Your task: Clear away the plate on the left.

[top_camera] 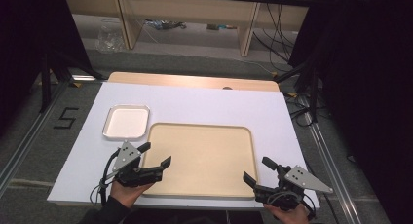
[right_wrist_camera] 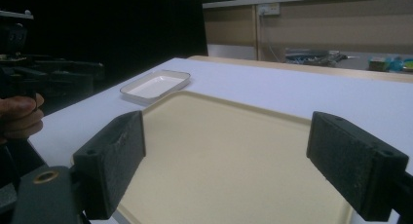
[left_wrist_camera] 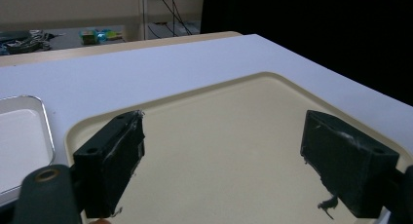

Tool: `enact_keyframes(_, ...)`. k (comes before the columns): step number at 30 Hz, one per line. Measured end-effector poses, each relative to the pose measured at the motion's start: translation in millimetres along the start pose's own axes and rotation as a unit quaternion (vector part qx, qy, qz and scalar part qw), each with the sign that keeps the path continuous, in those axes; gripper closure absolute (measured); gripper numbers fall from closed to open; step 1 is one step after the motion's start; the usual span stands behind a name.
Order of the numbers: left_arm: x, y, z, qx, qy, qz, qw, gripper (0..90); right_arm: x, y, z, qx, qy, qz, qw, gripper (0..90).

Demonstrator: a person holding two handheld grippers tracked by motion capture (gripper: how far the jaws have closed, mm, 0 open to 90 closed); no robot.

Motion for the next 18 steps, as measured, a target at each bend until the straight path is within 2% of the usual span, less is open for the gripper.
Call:
enact_keyframes(5,0.1,-3.3,-8.8,0.015,-0.002,-0.002,0.9999,15.9,0.0,0.1,0.2,0.003,-0.003,0.001,1.0000,15.1)
enact_keyframes(6,-0.2,-4.0,-10.2,0.016,-0.003,-0.004,0.9999,15.9,-0.2,0.4,-1.2,0.006,-0.011,-0.002,0.9999,15.1)
enact_keyframes(9,-0.6,-5.9,-14.3,0.024,-0.001,-0.007,0.9997,15.9,-0.1,0.3,0.3,0.002,-0.002,0.000,1.0000,15.1)
enact_keyframes(11,-0.5,-6.8,-16.6,0.025,-0.005,-0.008,0.9996,15.9,-0.2,1.2,-0.9,0.002,-0.009,-0.003,1.0000,15.1)
enact_keyframes(14,-0.7,-8.4,-24.2,0.036,-0.001,-0.011,0.9993,15.9,-0.2,1.0,-0.8,0.001,-0.009,-0.003,1.0000,15.1)
enact_keyframes(15,-0.5,-8.7,-29.8,0.042,0.004,-0.012,0.9990,15.9,0.0,0.5,0.1,0.002,-0.005,0.001,1.0000,15.1)
enact_keyframes(17,-0.5,-10.0,-38.3,0.050,0.013,-0.016,0.9985,15.9,-0.5,1.7,-1.4,-0.001,-0.019,-0.004,0.9998,15.1)
enact_keyframes(18,-0.4,-10.6,-43.3,0.050,0.030,-0.017,0.9982,15.9,-0.4,1.5,-1.2,-0.001,-0.018,-0.003,0.9998,15.1)
Point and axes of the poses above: each handheld gripper's, and its own axes: y roughly backward along the jaws, x roughly out of its top, z roughly to its right, the point moved 7 cm from there along -y, roughly forward along the jaws
